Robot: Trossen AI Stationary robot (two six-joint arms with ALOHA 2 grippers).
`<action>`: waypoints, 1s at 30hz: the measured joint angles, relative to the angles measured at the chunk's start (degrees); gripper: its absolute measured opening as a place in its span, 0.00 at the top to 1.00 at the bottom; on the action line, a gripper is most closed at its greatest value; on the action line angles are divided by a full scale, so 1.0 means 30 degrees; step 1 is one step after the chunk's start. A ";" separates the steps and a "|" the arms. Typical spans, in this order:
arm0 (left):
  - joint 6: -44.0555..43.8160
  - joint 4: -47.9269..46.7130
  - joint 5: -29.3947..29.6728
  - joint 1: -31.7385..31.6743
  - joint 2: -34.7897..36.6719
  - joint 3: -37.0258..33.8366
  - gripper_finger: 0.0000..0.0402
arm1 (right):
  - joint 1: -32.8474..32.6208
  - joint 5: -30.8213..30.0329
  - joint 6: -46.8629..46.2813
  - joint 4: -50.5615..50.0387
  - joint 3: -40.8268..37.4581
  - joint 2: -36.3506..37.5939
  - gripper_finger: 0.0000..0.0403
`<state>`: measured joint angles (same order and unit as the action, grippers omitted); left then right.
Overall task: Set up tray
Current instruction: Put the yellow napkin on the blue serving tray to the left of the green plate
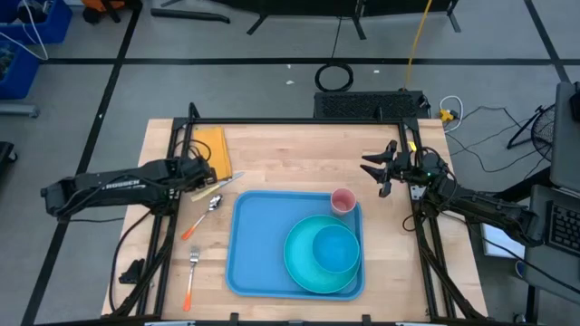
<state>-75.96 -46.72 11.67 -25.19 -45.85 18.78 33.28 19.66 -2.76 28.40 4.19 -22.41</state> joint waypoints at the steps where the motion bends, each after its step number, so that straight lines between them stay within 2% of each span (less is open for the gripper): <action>1: 0.0307 0.0013 0.0301 -0.0006 -0.0086 0.0049 0.91 | 0.0000 -0.0007 0.0000 0.0000 0.0000 -0.0003 0.68; 4: 0.0971 -0.0070 0.0959 0.0009 -0.0107 0.0067 0.93 | 0.0000 -0.0006 0.0000 0.0000 0.0007 -0.0003 0.68; 8: 0.2467 -0.0158 0.0688 0.0009 -0.0107 0.0067 0.93 | 0.0000 -0.0007 0.0000 0.0000 0.0007 -0.0003 0.68; 11: 0.1996 -0.0662 0.1113 0.0009 -0.0107 0.0067 0.87 | 0.0000 -0.0003 0.0000 0.0000 0.0015 -0.0003 0.68; 16: 0.1147 -0.0672 0.1531 0.0009 -0.0107 0.0067 0.71 | 0.0000 -0.0007 0.0000 0.0000 0.0015 0.0001 0.68; 22: 0.0376 0.0374 0.1694 0.0009 -0.0107 0.0067 0.55 | 0.0000 -0.0005 0.0000 0.0000 0.0015 -0.0003 0.68; 25: 0.0138 0.0938 0.1737 -0.0197 -0.0261 -0.0001 0.51 | 0.0000 -0.0007 0.0000 0.0000 0.0015 0.0004 0.68; 30: 0.0429 0.2365 0.1294 -0.1391 -0.1154 -0.1034 0.50 | 0.0000 -0.0004 -0.0007 0.0007 0.0015 -0.0003 0.68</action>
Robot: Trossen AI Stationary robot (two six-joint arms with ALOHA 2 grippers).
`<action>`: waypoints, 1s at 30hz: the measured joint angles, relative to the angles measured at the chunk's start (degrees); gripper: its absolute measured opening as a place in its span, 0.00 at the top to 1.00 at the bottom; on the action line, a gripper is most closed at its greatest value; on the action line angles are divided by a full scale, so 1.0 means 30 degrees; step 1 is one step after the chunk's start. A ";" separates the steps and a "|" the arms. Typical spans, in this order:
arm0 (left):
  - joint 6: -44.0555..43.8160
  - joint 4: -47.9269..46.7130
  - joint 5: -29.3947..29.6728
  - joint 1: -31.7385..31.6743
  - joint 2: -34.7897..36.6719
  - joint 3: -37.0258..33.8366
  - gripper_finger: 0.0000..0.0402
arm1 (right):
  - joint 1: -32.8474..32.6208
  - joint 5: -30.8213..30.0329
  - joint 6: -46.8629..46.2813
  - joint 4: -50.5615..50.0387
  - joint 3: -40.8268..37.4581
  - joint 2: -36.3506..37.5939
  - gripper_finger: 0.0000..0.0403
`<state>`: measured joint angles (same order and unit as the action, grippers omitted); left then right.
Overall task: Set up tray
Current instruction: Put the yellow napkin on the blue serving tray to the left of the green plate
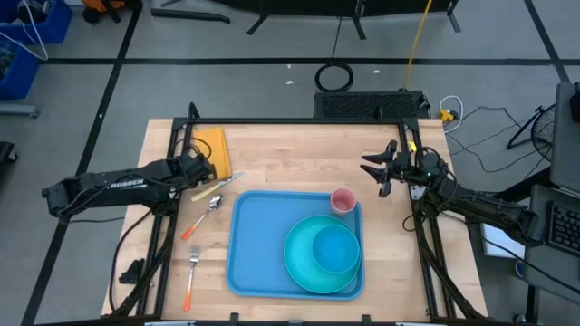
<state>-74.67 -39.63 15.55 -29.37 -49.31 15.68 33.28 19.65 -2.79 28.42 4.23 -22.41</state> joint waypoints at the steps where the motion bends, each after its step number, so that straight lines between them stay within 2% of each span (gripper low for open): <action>1: 0.0035 0.0223 -0.0034 -0.0186 -0.0142 -0.0191 0.50 | 0.0000 0.0004 0.0000 0.0000 0.0000 0.0007 0.68; 11: 0.1229 0.2970 -0.0242 -0.0864 -0.0585 -0.0402 0.50 | -0.0007 0.0004 0.0000 0.0007 0.0000 0.0007 0.68; 22: 0.2326 0.4544 -0.3450 -0.1383 -0.0592 -0.0418 0.50 | -0.0007 0.0004 0.0000 0.0007 0.0000 0.0007 0.68; 27: 0.3206 0.9156 -0.6309 -0.1316 -0.0660 -0.1215 0.59 | -0.0007 0.0004 0.0000 0.0007 0.0000 0.0007 0.68; 30: 0.2853 1.0796 -0.6190 -0.1342 -0.0681 -0.2017 0.66 | -0.0007 0.0004 0.0000 0.0007 0.0000 0.0000 0.68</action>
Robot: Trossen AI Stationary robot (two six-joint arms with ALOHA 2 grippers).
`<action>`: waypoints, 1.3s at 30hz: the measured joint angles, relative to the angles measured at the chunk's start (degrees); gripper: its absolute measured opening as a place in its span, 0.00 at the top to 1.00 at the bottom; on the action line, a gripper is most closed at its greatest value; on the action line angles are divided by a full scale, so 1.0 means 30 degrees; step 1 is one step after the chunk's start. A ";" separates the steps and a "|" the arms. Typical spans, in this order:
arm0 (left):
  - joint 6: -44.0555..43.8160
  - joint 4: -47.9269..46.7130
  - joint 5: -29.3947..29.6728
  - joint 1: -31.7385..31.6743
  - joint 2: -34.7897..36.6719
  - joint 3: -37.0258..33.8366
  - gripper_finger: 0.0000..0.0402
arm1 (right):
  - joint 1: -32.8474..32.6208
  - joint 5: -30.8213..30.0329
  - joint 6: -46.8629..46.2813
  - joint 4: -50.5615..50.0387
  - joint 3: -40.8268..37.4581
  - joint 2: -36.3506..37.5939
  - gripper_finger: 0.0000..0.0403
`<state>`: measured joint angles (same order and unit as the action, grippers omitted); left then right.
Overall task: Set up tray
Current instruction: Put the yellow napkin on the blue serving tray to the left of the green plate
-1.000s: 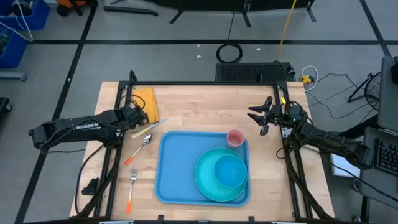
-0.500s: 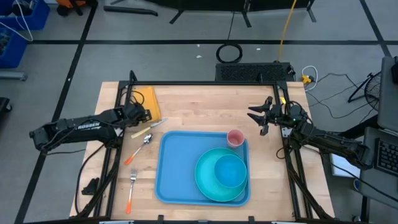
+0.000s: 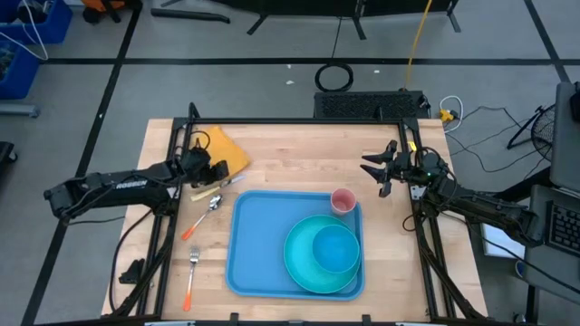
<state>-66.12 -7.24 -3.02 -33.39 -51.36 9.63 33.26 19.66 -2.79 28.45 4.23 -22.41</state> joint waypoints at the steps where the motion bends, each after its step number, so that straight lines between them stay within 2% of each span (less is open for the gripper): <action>1: -0.0225 -0.0014 0.0210 0.0009 -0.0033 -0.0298 0.68 | 0.0000 -0.0006 0.0000 -0.0001 0.0000 0.0000 0.68; 5: -0.1301 0.0835 0.0863 0.0024 0.0045 -0.1655 0.76 | 0.0000 0.0000 0.0000 -0.0007 0.0000 0.0005 0.68; 7: -0.1813 0.2231 0.1033 0.0041 0.0071 -0.2339 0.79 | 0.0000 -0.0006 0.0000 -0.0007 0.0000 0.0006 0.68; 10: -0.2500 0.3048 0.2090 0.0060 0.0057 -0.2525 0.81 | 0.0000 -0.0003 0.0000 0.0000 0.0000 0.0007 0.68; 14: -0.1425 0.3814 0.3667 0.0039 -0.0064 -0.2354 0.82 | 0.0000 -0.0012 0.0000 0.0000 0.0000 0.0000 0.68; 20: -0.1034 0.4295 0.4724 -0.0209 -0.0079 -0.2410 0.82 | 0.0000 0.0000 0.0000 0.0000 0.0000 0.0007 0.68; 22: -0.0436 0.4354 0.4609 -0.0209 -0.0064 -0.2478 0.86 | 0.0005 -0.0005 0.0000 0.0000 0.0003 0.0000 0.68; 25: 0.0091 0.4364 0.4231 -0.0209 -0.0064 -0.2478 0.97 | 0.0000 -0.0006 0.0000 0.0000 0.0005 0.0007 0.68; 30: 0.0622 0.4531 0.3751 -0.0207 -0.0064 -0.2489 0.99 | 0.0007 -0.0007 0.0000 0.0000 0.0007 0.0000 0.68; 39: 0.1948 1.0762 -0.0427 0.0071 -0.0069 -0.2514 1.00 | 0.0007 0.0000 0.0000 -0.0007 0.0000 0.0000 0.68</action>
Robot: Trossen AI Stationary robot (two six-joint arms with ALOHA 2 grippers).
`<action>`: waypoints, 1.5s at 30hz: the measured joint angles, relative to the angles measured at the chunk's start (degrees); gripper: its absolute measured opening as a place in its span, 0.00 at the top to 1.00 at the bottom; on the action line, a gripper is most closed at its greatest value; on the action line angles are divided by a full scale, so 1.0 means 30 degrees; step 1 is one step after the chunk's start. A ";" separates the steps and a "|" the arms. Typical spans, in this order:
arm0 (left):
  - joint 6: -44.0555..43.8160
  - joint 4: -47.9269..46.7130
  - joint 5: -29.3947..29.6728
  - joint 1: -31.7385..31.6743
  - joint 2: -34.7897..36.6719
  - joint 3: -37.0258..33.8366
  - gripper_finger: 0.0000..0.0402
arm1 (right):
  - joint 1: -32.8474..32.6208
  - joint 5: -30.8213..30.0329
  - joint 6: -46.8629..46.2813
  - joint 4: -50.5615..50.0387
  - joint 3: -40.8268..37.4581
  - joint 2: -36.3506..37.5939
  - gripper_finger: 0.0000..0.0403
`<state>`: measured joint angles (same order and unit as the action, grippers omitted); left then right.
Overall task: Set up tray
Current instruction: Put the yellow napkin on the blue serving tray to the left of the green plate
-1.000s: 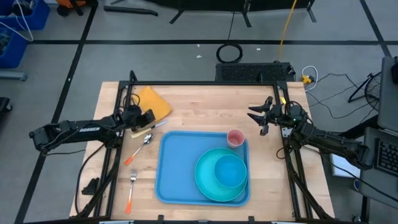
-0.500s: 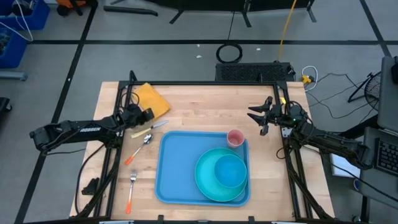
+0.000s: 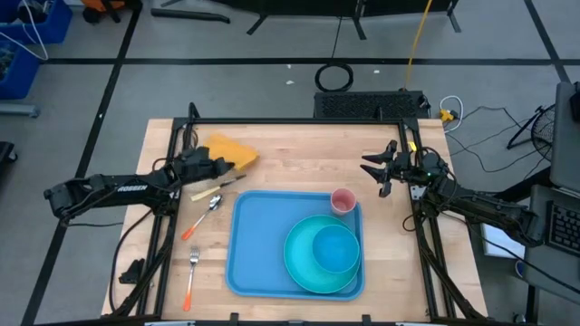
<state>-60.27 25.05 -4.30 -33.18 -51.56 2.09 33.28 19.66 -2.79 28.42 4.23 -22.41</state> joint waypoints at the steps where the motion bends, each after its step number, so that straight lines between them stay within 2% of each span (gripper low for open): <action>1: 0.0002 0.0408 -0.0539 0.0084 -0.0003 0.0000 1.00 | -0.0007 0.0000 0.0000 0.0007 0.0000 0.0000 0.68; 4: -0.0110 0.1133 -0.1907 0.0737 0.0011 0.0015 1.00 | -0.0007 0.0000 0.0000 0.0005 0.0002 0.0005 0.68; 11: -0.1795 0.1139 -0.2546 0.3971 0.0012 0.0016 1.00 | -0.0006 0.0000 0.0000 0.0000 0.0000 0.0001 0.68; 19: -0.4836 0.1236 -0.0581 0.8877 0.0012 0.0036 1.00 | -0.0007 0.0000 0.0007 0.0007 0.0007 0.0007 0.68; 25: -0.6267 0.2729 0.1053 1.2128 0.0024 0.0095 1.00 | -0.0006 -0.0004 0.0281 0.0005 0.0003 0.0000 0.68; 34: -0.7160 0.0594 0.1012 1.5953 -0.0063 0.1776 1.00 | -0.0006 -0.0001 0.0299 0.0007 0.0002 0.0006 0.68; 40: -0.8425 -0.0266 0.1442 1.7873 -0.2020 0.2869 1.00 | 0.0000 -0.0002 0.0247 0.0007 0.0000 0.0002 0.68; 45: -1.0117 -0.0299 0.0567 1.9267 -0.4877 0.3554 1.00 | -0.0006 -0.0001 0.0168 0.0007 0.0006 0.0007 0.68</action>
<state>-90.62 24.15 -2.60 24.62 -66.19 12.75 33.26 19.66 -2.28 28.45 4.25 -22.39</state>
